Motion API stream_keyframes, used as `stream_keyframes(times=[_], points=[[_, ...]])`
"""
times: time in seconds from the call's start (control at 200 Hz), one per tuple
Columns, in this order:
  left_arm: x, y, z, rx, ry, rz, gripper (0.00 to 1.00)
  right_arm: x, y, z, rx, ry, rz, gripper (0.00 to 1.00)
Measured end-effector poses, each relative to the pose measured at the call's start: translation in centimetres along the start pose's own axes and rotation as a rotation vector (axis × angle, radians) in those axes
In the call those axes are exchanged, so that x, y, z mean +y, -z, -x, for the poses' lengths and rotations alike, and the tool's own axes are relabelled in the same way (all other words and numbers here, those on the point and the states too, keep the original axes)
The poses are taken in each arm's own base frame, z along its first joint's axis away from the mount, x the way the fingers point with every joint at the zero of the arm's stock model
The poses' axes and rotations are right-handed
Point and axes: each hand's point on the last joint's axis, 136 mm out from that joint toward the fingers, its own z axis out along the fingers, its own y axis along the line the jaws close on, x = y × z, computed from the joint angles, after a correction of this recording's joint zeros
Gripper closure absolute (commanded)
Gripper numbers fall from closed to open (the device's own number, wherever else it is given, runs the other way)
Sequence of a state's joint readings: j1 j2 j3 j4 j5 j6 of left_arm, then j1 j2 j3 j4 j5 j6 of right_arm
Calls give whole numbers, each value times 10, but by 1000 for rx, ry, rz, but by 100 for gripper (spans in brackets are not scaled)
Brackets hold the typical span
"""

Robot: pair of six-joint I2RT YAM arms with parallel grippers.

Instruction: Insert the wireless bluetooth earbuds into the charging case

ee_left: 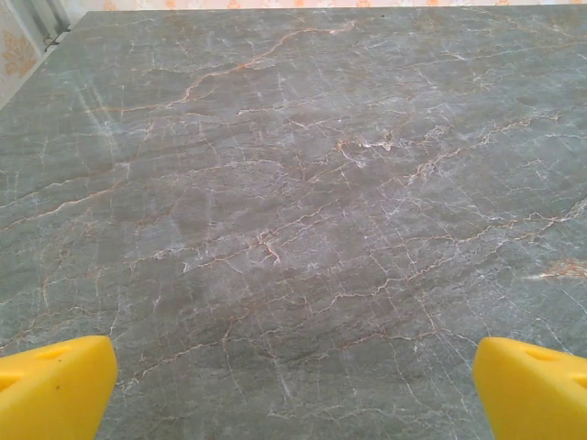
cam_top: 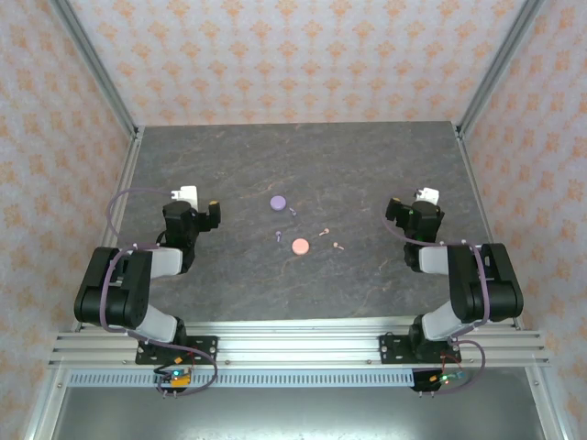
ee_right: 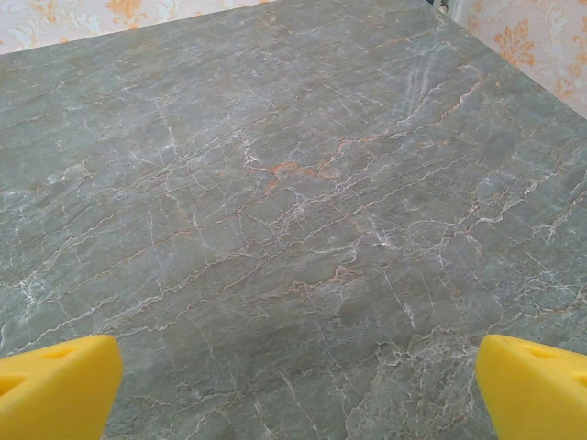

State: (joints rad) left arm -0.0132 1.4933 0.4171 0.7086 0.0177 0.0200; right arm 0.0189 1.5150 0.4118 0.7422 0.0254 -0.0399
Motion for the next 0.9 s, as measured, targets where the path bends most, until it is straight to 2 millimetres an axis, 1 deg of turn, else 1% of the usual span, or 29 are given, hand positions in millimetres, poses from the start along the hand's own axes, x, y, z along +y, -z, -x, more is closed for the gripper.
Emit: stream_keyframes(times=[0.816, 0.901], points=[[0, 0, 0, 0, 0, 0, 0, 0, 0, 0, 0, 0, 0, 1], [3, 0, 0, 6, 7, 21, 0, 0, 0, 0, 0, 0, -1, 1]])
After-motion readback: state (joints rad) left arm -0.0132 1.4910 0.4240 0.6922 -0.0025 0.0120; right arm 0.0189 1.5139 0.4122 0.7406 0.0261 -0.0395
